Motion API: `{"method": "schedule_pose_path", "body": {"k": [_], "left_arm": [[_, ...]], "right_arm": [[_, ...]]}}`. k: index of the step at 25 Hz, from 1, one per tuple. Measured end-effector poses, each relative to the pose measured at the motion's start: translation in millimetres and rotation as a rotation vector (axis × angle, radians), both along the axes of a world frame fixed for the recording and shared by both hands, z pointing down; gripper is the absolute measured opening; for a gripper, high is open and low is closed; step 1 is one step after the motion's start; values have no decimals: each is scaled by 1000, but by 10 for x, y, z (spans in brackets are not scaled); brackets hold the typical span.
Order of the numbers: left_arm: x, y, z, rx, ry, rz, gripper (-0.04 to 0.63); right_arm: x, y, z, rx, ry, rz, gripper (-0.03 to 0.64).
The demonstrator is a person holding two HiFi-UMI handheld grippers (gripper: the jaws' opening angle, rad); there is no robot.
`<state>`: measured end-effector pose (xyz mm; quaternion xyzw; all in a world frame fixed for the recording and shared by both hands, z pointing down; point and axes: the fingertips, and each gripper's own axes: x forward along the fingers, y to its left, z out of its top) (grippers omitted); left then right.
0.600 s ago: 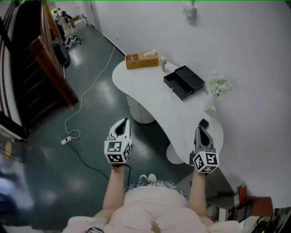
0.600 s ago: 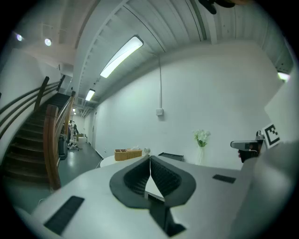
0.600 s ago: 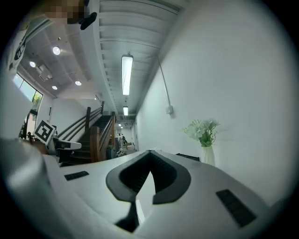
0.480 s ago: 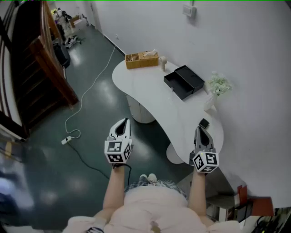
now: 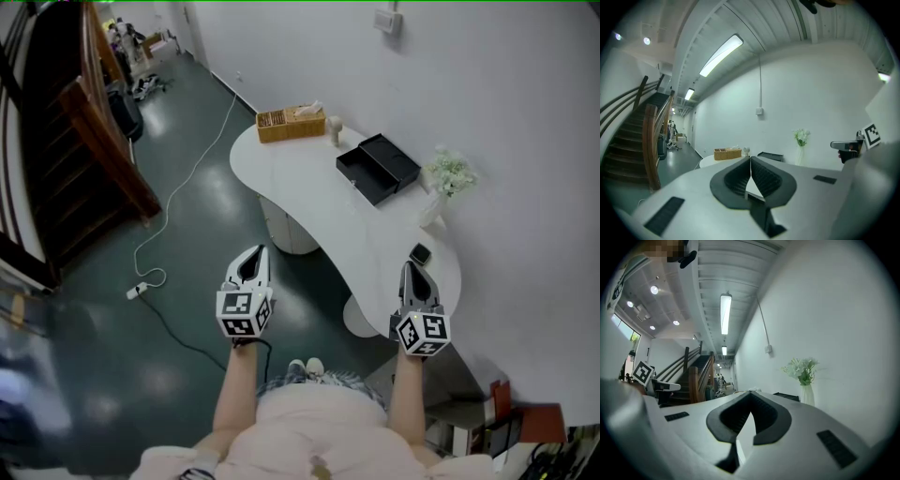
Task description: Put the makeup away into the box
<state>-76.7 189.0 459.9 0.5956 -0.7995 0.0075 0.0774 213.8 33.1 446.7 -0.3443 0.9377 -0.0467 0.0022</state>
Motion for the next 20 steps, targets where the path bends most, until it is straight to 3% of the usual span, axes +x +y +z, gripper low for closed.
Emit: {"method": "schedule_pose_path", "body": {"k": [15, 16, 20], "left_arm": [[-42, -7, 97, -23, 13, -6, 26], [-53, -5, 103, -24, 13, -9, 26], [-91, 1, 113, -26, 11, -19, 26]], "right_arm": [[-36, -50, 136, -67, -17, -7, 27], [-48, -57, 128, -65, -22, -6, 60], [-88, -97, 70, -52, -50, 9, 301]]}}
